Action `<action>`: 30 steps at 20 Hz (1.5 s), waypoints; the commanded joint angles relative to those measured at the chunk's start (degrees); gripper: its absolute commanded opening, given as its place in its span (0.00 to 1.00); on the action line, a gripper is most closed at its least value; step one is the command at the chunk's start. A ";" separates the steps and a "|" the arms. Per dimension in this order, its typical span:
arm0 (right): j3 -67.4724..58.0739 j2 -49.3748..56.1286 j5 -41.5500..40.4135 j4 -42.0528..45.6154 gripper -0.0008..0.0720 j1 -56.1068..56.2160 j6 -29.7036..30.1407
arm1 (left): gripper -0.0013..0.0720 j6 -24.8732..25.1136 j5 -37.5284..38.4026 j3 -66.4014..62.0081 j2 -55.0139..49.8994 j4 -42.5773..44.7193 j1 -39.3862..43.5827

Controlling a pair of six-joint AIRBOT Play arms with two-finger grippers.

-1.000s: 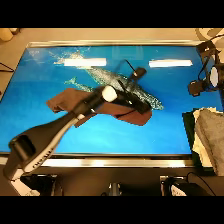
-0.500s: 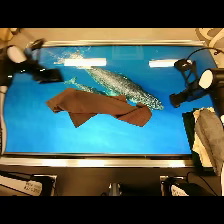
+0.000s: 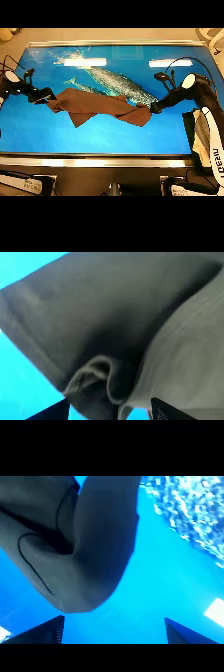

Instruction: Fold the shirts.

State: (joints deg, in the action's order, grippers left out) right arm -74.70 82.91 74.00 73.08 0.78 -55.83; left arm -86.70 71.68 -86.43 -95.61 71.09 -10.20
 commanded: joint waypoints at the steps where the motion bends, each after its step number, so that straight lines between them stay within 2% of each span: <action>1: 0.07 1.99 1.07 -2.47 0.98 -0.02 1.31 | 0.87 6.99 -9.31 2.12 -1.31 -0.57 2.84; 4: 0.07 2.03 0.76 -2.45 0.98 -0.02 1.31 | 0.87 12.70 -10.67 2.12 -2.45 -0.59 4.98; 6: 0.07 2.03 0.35 -2.47 0.98 -0.02 1.29 | 0.96 14.69 -10.60 2.12 -3.69 -0.57 5.79; 12: 0.09 2.03 0.31 -2.58 0.98 -0.02 1.27 | 0.95 19.47 -3.85 2.12 -5.88 -0.63 7.13; 13: 0.28 2.03 -0.17 -2.80 0.98 0.00 1.27 | 0.89 19.45 -2.84 2.12 -5.88 -0.61 6.97; 16: 1.86 3.30 -0.44 -4.61 0.98 1.77 1.75 | 0.24 19.45 -0.96 2.10 -5.88 -0.63 6.71; 17: 1.99 4.39 -0.26 -5.07 0.98 2.97 2.89 | 0.06 19.45 -0.24 2.10 -5.81 -0.63 6.71; 21: 1.99 8.41 -5.03 -5.92 0.98 7.85 3.15 | 0.06 19.43 0.98 2.08 -4.55 -0.63 6.71; 22: 1.99 9.53 -6.64 -6.03 0.95 8.61 2.82 | 0.06 19.43 0.98 2.05 -4.04 -0.66 6.71; 23: 1.97 10.47 -7.91 -6.03 0.80 9.22 2.27 | 0.06 19.43 0.98 1.97 -3.52 -0.66 6.71; 25: 1.97 11.04 -8.22 -5.86 0.06 9.42 1.53 | 0.06 19.41 0.96 1.42 -2.32 -0.76 6.71; 28: 0.61 8.24 -8.11 -3.30 0.05 9.33 1.27 | 0.06 19.43 0.94 -1.05 0.63 -3.65 6.71; 30: -3.28 3.10 -8.04 1.60 0.05 9.31 1.27 | 0.06 19.47 0.17 -5.27 4.74 -9.33 6.73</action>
State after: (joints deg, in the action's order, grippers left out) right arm -74.87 90.11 66.63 69.76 9.80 -54.17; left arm -67.29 72.62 -87.99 -94.83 67.53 -3.44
